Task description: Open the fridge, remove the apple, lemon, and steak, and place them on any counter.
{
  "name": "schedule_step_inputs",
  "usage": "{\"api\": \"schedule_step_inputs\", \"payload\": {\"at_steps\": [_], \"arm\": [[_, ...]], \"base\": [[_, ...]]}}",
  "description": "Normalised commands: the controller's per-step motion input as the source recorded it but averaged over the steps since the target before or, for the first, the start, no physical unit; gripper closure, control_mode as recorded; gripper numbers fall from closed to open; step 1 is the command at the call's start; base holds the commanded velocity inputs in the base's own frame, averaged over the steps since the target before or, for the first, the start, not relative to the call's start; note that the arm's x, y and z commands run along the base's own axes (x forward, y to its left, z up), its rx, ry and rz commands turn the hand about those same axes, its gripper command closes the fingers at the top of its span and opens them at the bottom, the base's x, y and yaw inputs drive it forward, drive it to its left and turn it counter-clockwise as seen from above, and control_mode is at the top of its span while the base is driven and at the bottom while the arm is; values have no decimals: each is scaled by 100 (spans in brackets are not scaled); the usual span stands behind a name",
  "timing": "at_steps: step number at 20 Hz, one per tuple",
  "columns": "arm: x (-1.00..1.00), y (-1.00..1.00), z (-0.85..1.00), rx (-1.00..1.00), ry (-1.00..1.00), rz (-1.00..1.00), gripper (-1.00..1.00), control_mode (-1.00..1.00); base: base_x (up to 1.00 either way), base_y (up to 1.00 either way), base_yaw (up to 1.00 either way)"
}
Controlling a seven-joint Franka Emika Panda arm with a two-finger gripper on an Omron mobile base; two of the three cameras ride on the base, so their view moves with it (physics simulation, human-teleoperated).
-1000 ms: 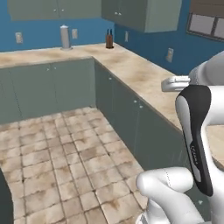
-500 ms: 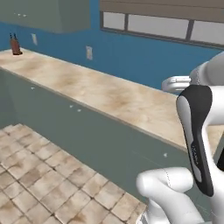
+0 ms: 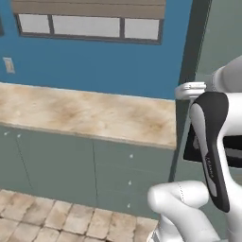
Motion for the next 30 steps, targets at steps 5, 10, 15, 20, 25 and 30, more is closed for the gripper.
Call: {"api": "schedule_step_inputs", "payload": {"at_steps": [5,10,15,20,25,30], "arm": [[0,0,0,0,0,0,-100,100],[0,0,0,0,0,0,-100,100],[0,0,0,0,0,0,-100,100],[0,0,0,0,0,0,-100,100],[0,0,0,0,0,0,-100,100],[0,0,0,0,0,0,-100,100]], "base": [[-60,-6,-68],[-36,-18,-60],[-1,-50,-60],[22,-49,-16],[16,-66,0],[40,-57,3]]}}
